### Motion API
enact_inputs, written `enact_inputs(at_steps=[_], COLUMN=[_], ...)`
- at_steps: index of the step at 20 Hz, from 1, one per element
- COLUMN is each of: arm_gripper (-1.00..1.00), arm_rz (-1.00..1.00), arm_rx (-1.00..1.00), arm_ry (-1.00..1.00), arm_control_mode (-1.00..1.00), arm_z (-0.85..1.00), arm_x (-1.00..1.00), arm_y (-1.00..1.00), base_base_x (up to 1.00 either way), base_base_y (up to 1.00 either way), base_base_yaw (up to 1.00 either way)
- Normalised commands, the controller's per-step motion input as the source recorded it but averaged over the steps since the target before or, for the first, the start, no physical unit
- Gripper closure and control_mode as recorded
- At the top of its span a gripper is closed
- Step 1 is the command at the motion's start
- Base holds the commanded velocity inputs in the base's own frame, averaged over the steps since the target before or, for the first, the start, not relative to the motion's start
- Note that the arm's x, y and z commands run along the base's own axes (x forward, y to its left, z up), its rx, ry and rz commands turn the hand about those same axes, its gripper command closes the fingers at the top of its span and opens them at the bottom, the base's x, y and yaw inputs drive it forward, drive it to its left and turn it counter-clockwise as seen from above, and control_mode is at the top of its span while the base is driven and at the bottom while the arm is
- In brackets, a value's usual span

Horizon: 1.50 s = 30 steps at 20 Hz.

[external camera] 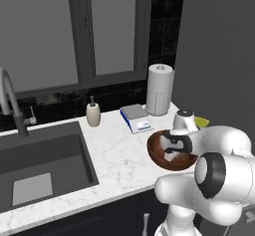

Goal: Grab a lemon wedge from the fridge and one ice cube from the ice bowl, and put them in the glass of lemonade.

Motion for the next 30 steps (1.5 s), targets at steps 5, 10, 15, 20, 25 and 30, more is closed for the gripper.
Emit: enact_inputs(at_steps=[5, 10, 15, 20, 25, 30], arm_gripper=[1.0, 1.0, 1.0, 1.0, 1.0, 1.0], arm_rz=[0.0, 0.0, 0.0, 0.0, 0.0, 0.0], arm_rx=[0.0, 0.0, 0.0, 0.0, -0.03, -0.03], arm_ry=[0.0, 0.02, 0.03, 0.0, 0.0, 0.0], arm_control_mode=[-1.0, -1.0, -1.0, -1.0, -1.0, -1.0], arm_z=[-0.11, -0.14, -0.13, -0.02, 0.41, 0.87], arm_x=[-0.34, -0.26, -0.23, -0.25, -0.11, 0.01], arm_y=[0.0, 0.0, 0.0, 0.0, 0.0, 0.01], base_base_x=[0.0, 0.0, 0.0, 0.0, 0.0, 0.0], base_base_y=[0.0, 0.0, 0.0, 0.0, 0.0, 0.0], base_base_yaw=[0.0, 0.0, 0.0, 0.0, 0.0, 0.0])
